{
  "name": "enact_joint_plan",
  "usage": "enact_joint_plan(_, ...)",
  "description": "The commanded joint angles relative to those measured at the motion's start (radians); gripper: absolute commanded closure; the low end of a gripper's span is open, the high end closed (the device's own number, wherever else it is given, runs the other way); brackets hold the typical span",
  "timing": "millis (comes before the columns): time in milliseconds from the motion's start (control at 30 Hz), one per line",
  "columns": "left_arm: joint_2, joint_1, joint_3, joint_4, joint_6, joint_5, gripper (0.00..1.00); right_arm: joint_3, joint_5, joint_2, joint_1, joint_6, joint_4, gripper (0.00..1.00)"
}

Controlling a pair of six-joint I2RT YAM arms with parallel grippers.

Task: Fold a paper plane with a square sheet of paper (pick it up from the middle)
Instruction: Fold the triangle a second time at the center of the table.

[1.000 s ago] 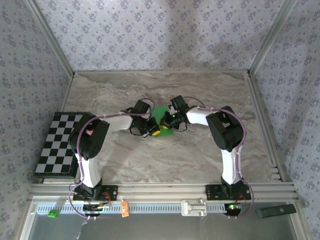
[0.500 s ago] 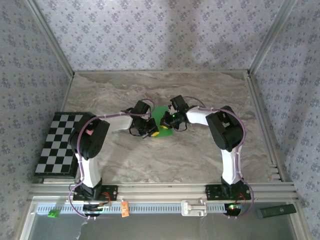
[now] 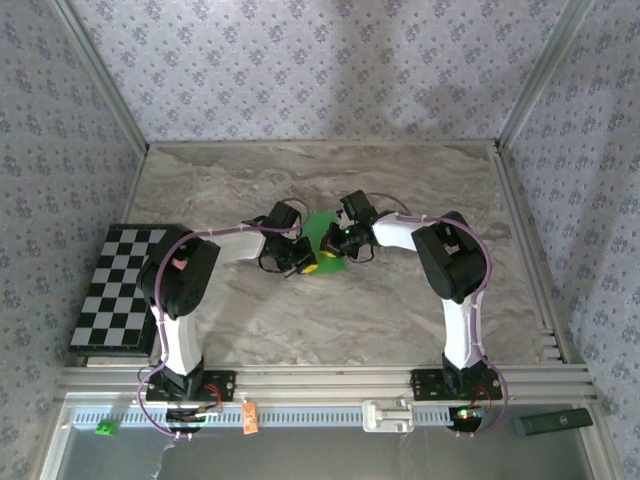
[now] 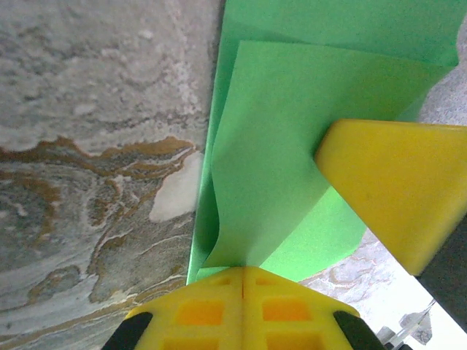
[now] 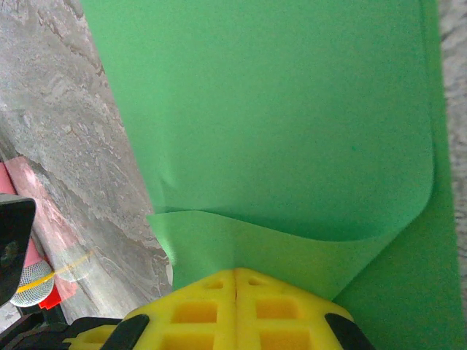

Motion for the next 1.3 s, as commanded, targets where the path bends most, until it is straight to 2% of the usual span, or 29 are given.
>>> enact_joint_plan(0,0.019,0.005,-0.014,-0.038,0.027,-0.02,0.95,-0.03,0.137,0.079,-0.017,-0.001,-0.135,0.99)
enact_joint_plan(367,0.012,0.02,-0.075,-0.032,0.032,-0.02,0.97,-0.03,0.099,0.048,-0.022,-0.047,-0.085,0.98)
enact_joint_plan(500,0.015,0.02,-0.077,-0.027,0.032,-0.013,0.97,0.027,0.058,0.006,-0.021,-0.094,-0.064,0.97)
enact_joint_plan(833,0.018,0.023,-0.07,-0.017,0.037,-0.001,0.98,0.055,-0.01,-0.033,0.015,-0.174,-0.114,0.97)
enact_joint_plan(1267,-0.013,0.025,-0.063,0.01,0.033,0.02,0.97,0.062,0.041,0.02,0.024,-0.189,-0.172,0.97)
